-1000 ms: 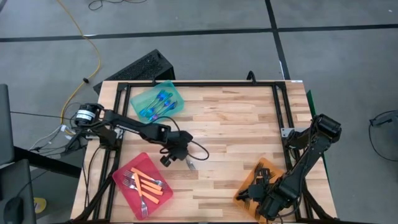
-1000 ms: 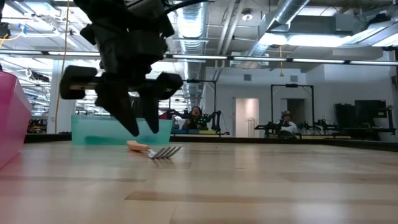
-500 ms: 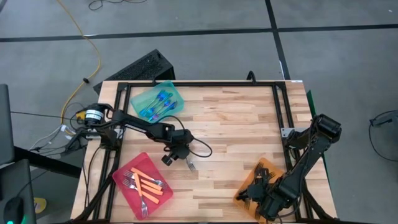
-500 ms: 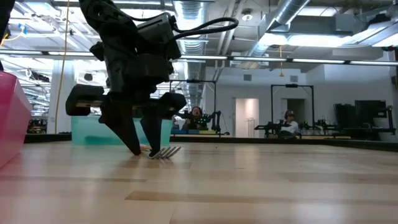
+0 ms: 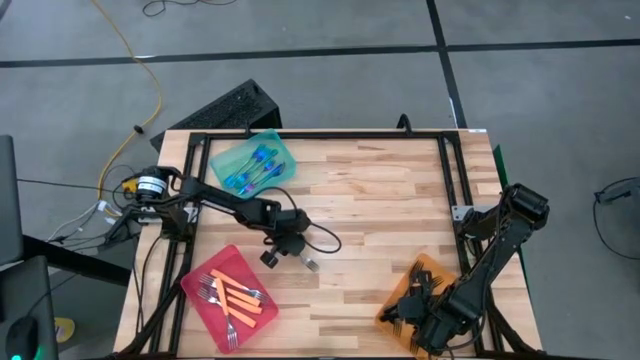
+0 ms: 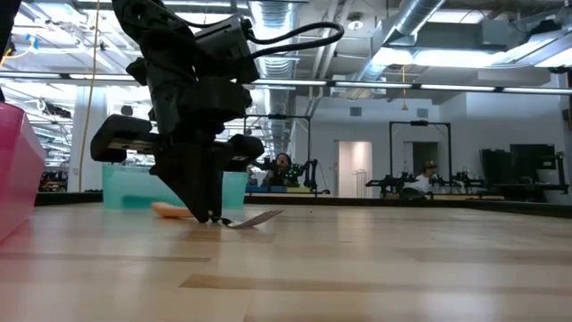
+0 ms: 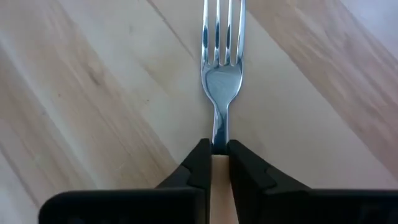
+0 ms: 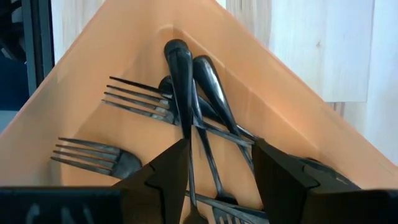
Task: Sort silverware by color (type)
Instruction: Put the orange fork into the red bin
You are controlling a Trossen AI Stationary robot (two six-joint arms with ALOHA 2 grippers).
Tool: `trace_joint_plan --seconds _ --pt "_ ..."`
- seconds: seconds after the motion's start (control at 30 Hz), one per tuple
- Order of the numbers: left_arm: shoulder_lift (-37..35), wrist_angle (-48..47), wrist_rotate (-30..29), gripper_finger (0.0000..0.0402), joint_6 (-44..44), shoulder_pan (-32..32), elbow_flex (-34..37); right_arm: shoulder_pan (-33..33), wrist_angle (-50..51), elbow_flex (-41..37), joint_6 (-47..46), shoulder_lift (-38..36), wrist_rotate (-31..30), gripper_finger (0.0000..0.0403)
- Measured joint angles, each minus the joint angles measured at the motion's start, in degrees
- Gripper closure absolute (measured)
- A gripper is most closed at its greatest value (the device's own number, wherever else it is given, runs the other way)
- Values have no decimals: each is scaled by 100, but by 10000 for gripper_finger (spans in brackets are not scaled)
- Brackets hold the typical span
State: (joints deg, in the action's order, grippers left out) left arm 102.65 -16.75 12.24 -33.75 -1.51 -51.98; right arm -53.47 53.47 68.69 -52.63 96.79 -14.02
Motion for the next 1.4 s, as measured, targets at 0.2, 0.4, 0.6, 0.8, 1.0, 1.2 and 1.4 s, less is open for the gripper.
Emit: trace_joint_plan --seconds 0.2,0.4,0.6,0.8,1.0,1.2,1.4 --pt "-11 -320 -299 387 861 -129 -304 0 -4 0 1 0 -265 209" --pt "-107 -1066 -1151 388 1006 -452 -1094 0 -11 0 -119 0 -284 209" --pt "-146 -2217 -1539 388 1141 -821 -2171 0 -39 0 -148 -2 -284 209" --pt "-175 -3408 -1827 388 1442 -1322 -3302 0 -58 0 -228 -4 -278 209" --pt "-182 -4693 -2131 389 1848 -2056 -4346 0 -62 0 -246 -4 -272 209" --pt "-504 -5361 -2608 389 2602 -3082 -4656 0 -57 0 -244 -4 -275 209" --pt "-647 -5887 -3213 389 3862 -4134 -4647 -2 -26 0 -236 -4 -397 209"
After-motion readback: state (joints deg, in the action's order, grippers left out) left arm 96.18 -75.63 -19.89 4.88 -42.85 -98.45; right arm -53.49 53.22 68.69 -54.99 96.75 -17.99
